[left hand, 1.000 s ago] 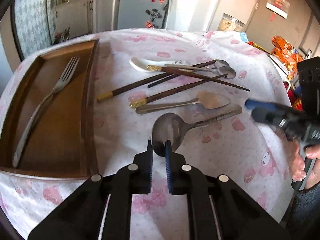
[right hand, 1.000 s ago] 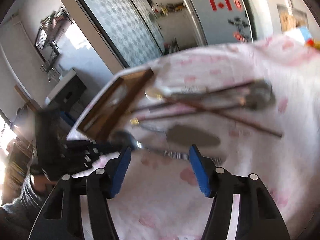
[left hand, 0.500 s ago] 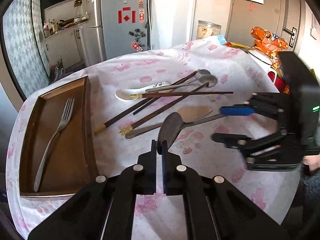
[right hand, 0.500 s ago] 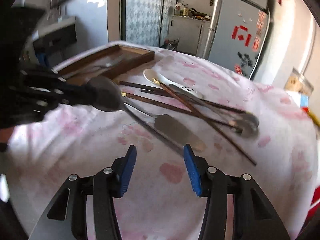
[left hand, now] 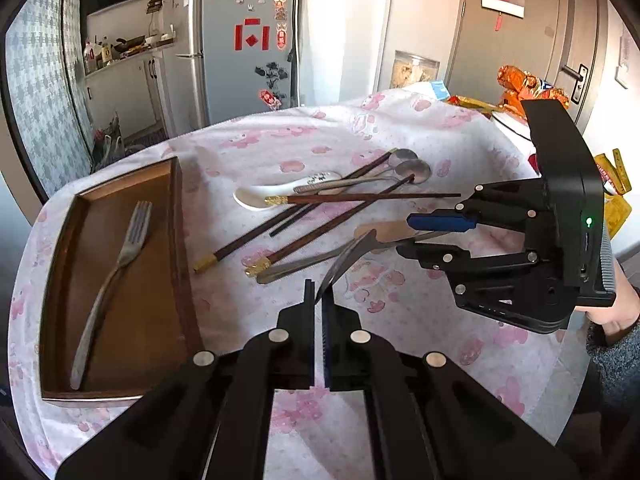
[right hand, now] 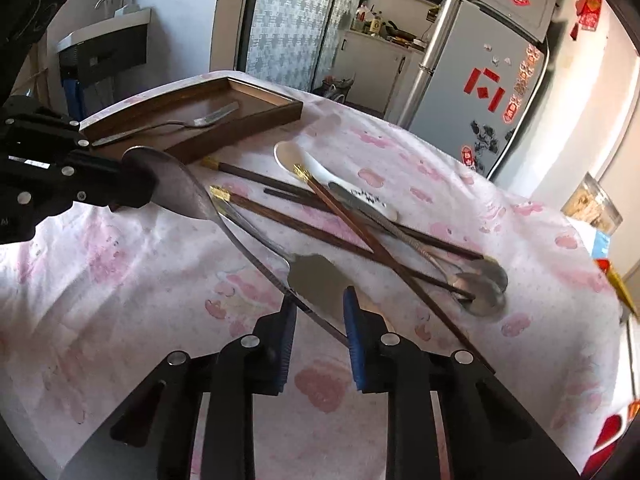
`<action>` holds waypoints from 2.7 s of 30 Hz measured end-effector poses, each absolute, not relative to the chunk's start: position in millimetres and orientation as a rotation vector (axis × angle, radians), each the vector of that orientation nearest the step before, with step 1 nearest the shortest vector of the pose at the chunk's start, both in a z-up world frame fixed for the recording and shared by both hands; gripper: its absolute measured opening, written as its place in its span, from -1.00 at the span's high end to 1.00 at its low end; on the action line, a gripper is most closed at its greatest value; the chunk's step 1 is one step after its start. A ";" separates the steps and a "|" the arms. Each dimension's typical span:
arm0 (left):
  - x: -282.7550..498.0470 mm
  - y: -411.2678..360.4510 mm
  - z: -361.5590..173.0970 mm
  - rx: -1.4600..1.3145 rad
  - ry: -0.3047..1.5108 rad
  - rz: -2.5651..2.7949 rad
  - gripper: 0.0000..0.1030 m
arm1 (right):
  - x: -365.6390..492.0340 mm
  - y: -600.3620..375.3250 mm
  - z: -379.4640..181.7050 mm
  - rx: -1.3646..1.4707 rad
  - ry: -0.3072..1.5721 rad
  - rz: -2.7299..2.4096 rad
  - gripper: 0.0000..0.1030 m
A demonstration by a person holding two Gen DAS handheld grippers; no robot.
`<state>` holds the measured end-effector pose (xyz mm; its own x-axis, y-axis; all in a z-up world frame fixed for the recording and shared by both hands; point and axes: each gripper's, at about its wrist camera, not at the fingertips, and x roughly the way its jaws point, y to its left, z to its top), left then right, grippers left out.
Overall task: Organize utensils
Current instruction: 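Grasp a large metal spoon from the pile with the left tool, then move the metal spoon over the tray and release it with the left tool, then grasp a dark chopstick from the pile with the right tool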
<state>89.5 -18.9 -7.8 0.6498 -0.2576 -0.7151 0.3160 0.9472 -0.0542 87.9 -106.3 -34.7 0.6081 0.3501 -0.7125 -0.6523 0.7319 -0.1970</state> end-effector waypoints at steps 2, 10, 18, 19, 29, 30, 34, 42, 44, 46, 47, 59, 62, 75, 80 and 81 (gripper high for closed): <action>85.9 -11.4 -3.5 0.075 0.787 -0.320 0.93 | 87.6 -98.2 -29.5 -0.481 0.696 0.607 0.53; 66.2 51.8 10.9 0.016 0.744 -0.242 0.93 | 84.4 -24.4 -4.7 -0.575 0.641 0.663 0.53; 46.9 144.2 4.2 -0.085 0.734 -0.107 0.93 | 89.2 86.1 -1.6 -0.706 0.576 0.760 0.53; 45.6 154.7 1.1 -0.094 0.737 -0.090 0.93 | 89.7 95.7 -2.7 -0.719 0.569 0.766 0.53; 49.1 204.4 -31.1 -0.186 0.795 -0.016 0.93 | 97.9 166.4 -31.8 -0.910 0.506 0.777 0.49; 50.3 202.7 -32.7 -0.185 0.803 -0.025 0.93 | 98.3 164.9 -32.7 -0.911 0.516 0.778 0.27; 51.3 196.8 -30.6 -0.151 0.795 -0.019 0.56 | 95.7 148.0 -21.2 -0.819 0.555 0.825 -0.13; 47.9 169.9 -16.5 -0.094 0.751 -0.046 -0.21 | 97.1 88.2 19.3 -0.588 0.595 0.854 -0.17; 48.0 155.1 -9.7 -0.075 0.730 -0.084 -0.28 | 102.3 52.4 35.2 -0.485 0.608 0.833 -0.17; 48.2 139.6 -4.1 -0.045 0.717 -0.115 -0.42 | 108.4 15.9 47.3 -0.396 0.618 0.800 -0.19; 48.3 130.4 -1.4 -0.024 0.710 -0.123 -0.46 | 111.2 -4.5 52.6 -0.356 0.622 0.773 -0.20; 71.7 76.0 -6.0 0.014 0.734 -0.173 -0.54 | 114.6 -140.5 29.3 -0.190 0.705 0.625 -0.22; 79.3 53.6 -1.7 0.021 0.722 -0.244 -0.54 | 119.0 -158.4 17.6 -0.158 0.732 0.589 -0.22; 137.3 -5.6 -30.4 0.079 0.811 -0.335 -0.54 | 154.3 -185.9 -44.9 -0.263 0.846 0.566 0.07; 152.2 -19.4 -28.9 0.114 0.815 -0.374 -0.54 | 169.9 -165.8 -58.6 -0.385 0.863 0.589 0.24; 156.7 -22.3 -29.4 0.122 0.821 -0.383 -0.54 | 172.2 -160.7 -61.9 -0.429 0.863 0.586 0.25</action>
